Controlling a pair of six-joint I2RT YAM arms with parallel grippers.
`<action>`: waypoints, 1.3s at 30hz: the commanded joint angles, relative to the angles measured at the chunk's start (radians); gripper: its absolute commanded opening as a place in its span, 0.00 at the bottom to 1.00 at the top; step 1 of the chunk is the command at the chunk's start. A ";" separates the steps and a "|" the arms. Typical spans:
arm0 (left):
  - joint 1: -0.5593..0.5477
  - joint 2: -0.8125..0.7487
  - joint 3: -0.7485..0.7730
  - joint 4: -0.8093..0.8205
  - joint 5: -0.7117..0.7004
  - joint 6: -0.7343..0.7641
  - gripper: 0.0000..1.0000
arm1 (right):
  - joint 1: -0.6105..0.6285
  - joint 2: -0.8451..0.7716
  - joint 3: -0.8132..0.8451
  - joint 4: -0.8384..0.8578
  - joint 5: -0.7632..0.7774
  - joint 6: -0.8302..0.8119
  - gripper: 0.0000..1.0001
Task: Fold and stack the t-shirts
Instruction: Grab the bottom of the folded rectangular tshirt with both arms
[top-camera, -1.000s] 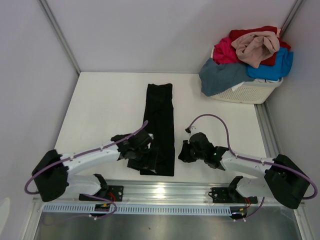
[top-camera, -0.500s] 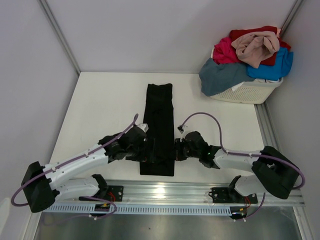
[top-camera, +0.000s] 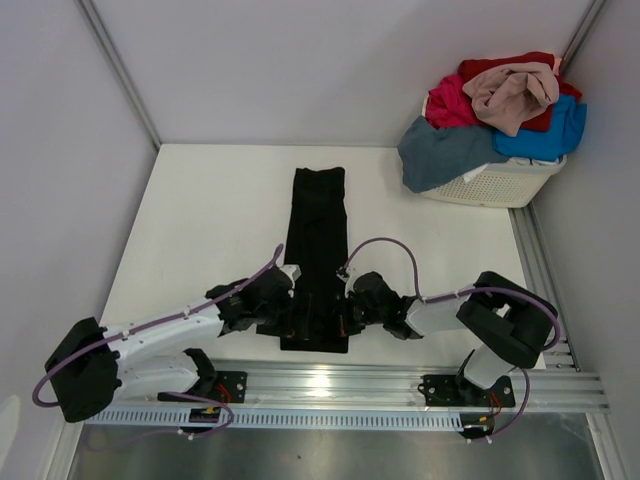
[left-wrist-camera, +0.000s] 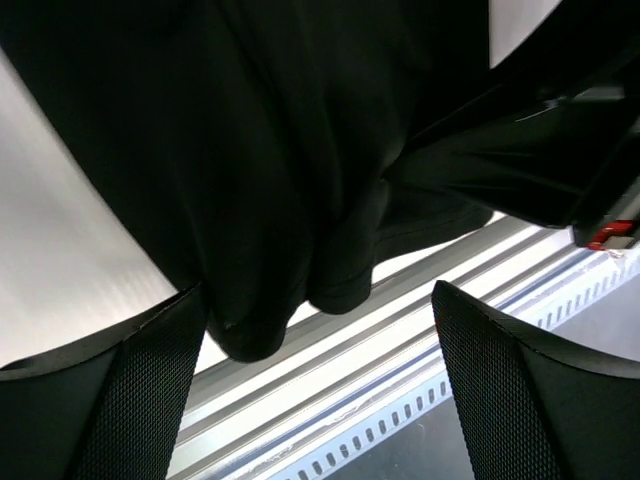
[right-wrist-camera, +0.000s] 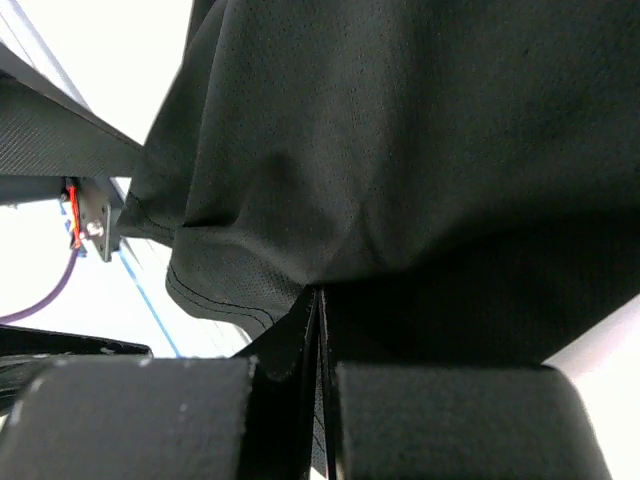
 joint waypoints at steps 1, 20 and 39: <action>0.005 -0.047 -0.016 0.078 0.036 0.007 0.96 | 0.020 0.021 -0.037 0.020 0.048 0.021 0.00; 0.005 -0.510 -0.185 0.322 0.107 0.005 0.96 | 0.034 -0.246 0.110 -0.230 0.019 -0.156 0.00; 0.004 -0.256 -0.397 0.517 0.090 -0.150 0.95 | 0.034 -0.128 0.092 -0.253 -0.013 -0.206 0.00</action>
